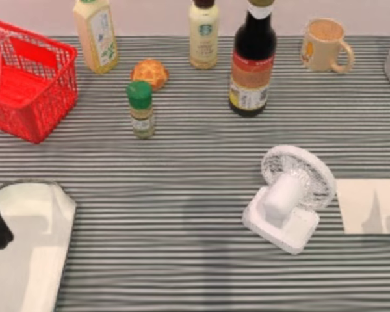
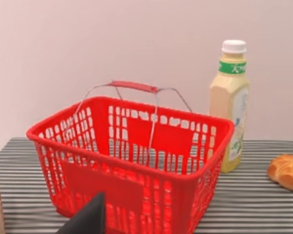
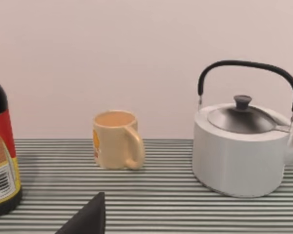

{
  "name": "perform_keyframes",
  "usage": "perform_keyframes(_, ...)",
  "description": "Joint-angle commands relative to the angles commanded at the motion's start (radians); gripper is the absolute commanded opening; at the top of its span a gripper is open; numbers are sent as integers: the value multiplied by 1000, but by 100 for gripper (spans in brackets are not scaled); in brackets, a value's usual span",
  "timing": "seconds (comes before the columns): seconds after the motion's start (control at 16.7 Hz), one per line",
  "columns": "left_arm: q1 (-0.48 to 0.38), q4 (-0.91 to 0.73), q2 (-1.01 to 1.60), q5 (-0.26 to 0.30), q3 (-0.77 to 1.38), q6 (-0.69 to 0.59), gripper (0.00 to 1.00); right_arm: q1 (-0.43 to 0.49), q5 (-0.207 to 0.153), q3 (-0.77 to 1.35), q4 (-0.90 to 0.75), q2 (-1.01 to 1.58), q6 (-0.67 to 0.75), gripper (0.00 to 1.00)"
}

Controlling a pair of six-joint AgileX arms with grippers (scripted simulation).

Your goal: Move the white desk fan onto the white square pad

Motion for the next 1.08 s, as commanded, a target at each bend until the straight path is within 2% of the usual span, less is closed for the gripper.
perform_keyframes(0.24,0,0,0,0,0,0,100,11,-1,29,-30,31,-12,100)
perform_keyframes(0.48,0,0,0,0,0,0,100,69,1,205,-196,220,-68,100)
perform_keyframes(0.72,0,0,0,0,0,0,100,156,4,510,-433,556,-142,100)
perform_keyframes(1.08,0,0,0,0,0,0,100,306,-3,1086,-808,1173,-256,100)
